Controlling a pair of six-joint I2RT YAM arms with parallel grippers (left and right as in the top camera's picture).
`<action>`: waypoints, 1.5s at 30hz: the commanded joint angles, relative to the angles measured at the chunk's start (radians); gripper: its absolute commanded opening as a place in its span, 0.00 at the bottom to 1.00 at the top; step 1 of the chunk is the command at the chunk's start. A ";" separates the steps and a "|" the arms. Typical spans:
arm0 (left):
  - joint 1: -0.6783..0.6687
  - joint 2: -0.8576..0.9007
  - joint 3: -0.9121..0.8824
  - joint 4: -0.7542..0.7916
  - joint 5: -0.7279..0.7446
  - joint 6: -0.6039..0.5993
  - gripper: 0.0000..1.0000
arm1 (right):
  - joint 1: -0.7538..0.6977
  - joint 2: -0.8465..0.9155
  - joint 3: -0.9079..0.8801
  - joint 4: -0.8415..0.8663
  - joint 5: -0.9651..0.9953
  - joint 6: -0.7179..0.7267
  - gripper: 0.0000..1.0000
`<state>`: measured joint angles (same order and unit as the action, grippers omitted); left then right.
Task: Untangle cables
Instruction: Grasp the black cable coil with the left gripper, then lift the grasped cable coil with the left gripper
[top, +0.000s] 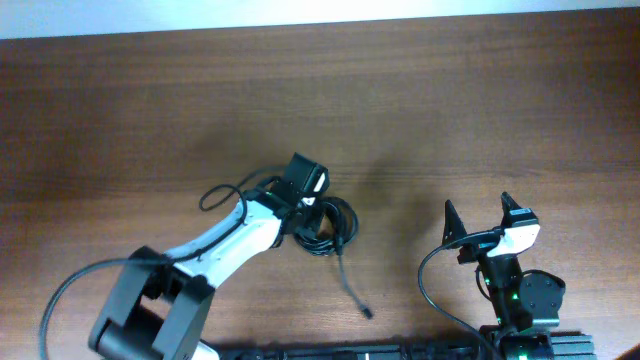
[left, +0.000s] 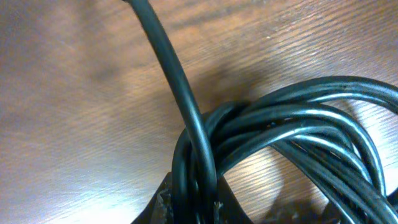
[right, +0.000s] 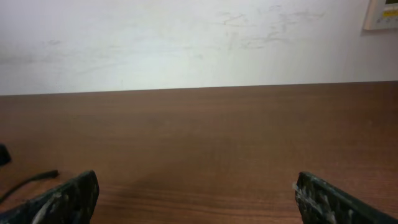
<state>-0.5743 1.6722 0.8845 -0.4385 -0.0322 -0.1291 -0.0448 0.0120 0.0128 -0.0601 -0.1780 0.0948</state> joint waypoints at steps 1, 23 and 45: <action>-0.001 -0.088 0.020 0.007 -0.140 0.348 0.00 | 0.005 -0.005 -0.007 -0.003 -0.009 0.000 0.99; -0.001 -0.088 0.016 0.000 0.149 0.823 0.00 | 0.005 -0.005 -0.007 -0.003 -0.009 0.000 0.99; -0.001 0.037 0.016 0.090 0.148 0.823 0.07 | 0.005 -0.005 -0.007 -0.003 -0.009 0.000 0.99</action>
<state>-0.5751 1.6913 0.8944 -0.3679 0.1024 0.6743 -0.0448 0.0120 0.0128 -0.0601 -0.1780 0.0948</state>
